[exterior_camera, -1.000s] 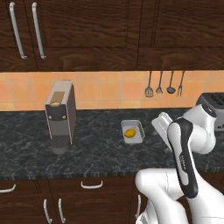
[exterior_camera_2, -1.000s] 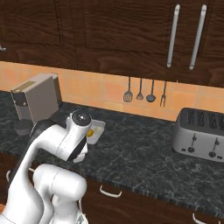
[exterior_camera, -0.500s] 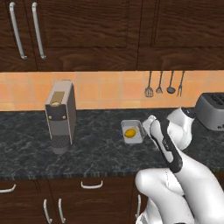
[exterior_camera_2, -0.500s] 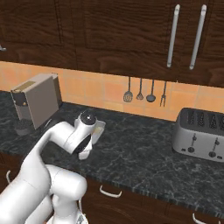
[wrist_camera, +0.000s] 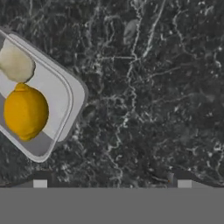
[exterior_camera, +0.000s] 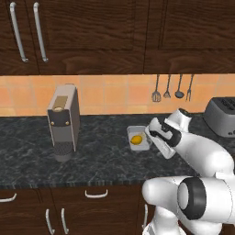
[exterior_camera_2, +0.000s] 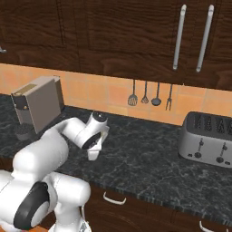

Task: Take the meat container that has the steak and place it on the second highest rack of the freezer. Then take the vegetable container that has the lemon and garlic and place it on the highest rack of the freezer.

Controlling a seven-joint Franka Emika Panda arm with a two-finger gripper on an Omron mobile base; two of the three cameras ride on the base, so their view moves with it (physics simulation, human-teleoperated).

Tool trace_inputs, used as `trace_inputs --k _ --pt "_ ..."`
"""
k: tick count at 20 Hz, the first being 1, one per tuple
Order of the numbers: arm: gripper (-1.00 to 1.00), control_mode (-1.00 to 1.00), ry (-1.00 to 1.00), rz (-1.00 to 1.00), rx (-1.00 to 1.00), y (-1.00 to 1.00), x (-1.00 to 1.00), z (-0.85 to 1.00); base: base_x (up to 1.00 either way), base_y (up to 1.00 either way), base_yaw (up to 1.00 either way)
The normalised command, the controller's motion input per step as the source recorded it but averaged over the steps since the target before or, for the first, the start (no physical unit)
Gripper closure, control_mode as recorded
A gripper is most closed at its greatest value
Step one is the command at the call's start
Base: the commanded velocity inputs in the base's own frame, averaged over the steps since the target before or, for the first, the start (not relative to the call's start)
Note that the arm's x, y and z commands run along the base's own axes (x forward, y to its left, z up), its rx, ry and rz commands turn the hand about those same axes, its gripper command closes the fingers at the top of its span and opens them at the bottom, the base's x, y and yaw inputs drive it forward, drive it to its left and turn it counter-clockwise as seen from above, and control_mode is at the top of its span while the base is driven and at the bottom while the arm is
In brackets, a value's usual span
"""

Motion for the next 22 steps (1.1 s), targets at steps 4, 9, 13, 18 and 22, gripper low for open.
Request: trace_inputs --k 4,9,13,18,22 --pt "-1.0 -1.0 0.12 0.0 0.0 0.0 0.49 -0.41 0.0 0.0 0.0" --pt "-1.0 -1.0 0.11 -0.01 0.0 0.0 0.53 -0.39 0.0 0.0 0.0" --pt "-1.0 -1.0 0.06 -0.02 0.0 -0.04 0.46 -0.18 0.0 0.0 0.0" --pt "-1.0 -1.0 0.04 -0.01 0.0 0.12 0.1 -0.48 0.0 0.0 0.0" --pt "-1.0 -1.0 0.09 0.0 -0.01 0.24 0.08 -0.66 0.0 0.0 0.0"
